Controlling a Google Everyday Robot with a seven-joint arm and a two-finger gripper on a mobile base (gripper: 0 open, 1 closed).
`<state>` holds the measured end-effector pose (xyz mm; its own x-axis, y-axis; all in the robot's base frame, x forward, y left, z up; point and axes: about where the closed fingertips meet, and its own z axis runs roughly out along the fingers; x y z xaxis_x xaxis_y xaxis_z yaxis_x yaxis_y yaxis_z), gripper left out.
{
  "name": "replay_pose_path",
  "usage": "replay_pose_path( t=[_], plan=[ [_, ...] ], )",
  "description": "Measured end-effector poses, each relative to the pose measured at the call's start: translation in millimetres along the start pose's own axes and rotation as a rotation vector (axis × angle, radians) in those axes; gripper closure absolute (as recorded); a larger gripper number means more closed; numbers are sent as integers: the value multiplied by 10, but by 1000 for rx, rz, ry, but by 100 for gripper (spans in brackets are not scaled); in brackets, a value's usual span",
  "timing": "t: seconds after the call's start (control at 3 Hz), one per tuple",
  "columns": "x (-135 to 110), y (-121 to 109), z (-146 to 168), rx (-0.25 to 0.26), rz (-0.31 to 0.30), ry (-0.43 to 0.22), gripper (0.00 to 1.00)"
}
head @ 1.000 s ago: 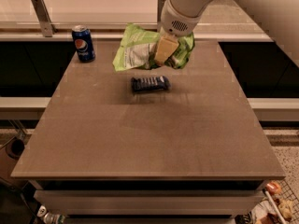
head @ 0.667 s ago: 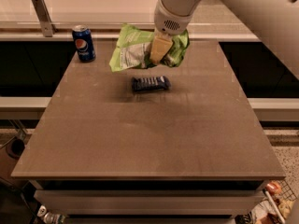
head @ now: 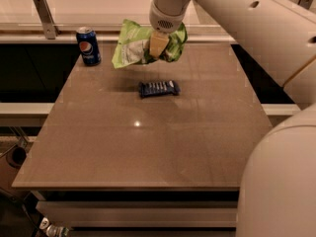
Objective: Move green rice chip bag near pepsi can
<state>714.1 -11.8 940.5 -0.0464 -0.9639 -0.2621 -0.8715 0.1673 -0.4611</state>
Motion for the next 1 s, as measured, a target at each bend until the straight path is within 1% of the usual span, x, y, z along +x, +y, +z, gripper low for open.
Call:
replay_pose_path(
  t=[0.33, 1.0],
  plan=[
    [-46, -127, 260, 31, 28, -3, 100],
    [-251, -290, 638, 83, 57, -55, 100]
  ],
)
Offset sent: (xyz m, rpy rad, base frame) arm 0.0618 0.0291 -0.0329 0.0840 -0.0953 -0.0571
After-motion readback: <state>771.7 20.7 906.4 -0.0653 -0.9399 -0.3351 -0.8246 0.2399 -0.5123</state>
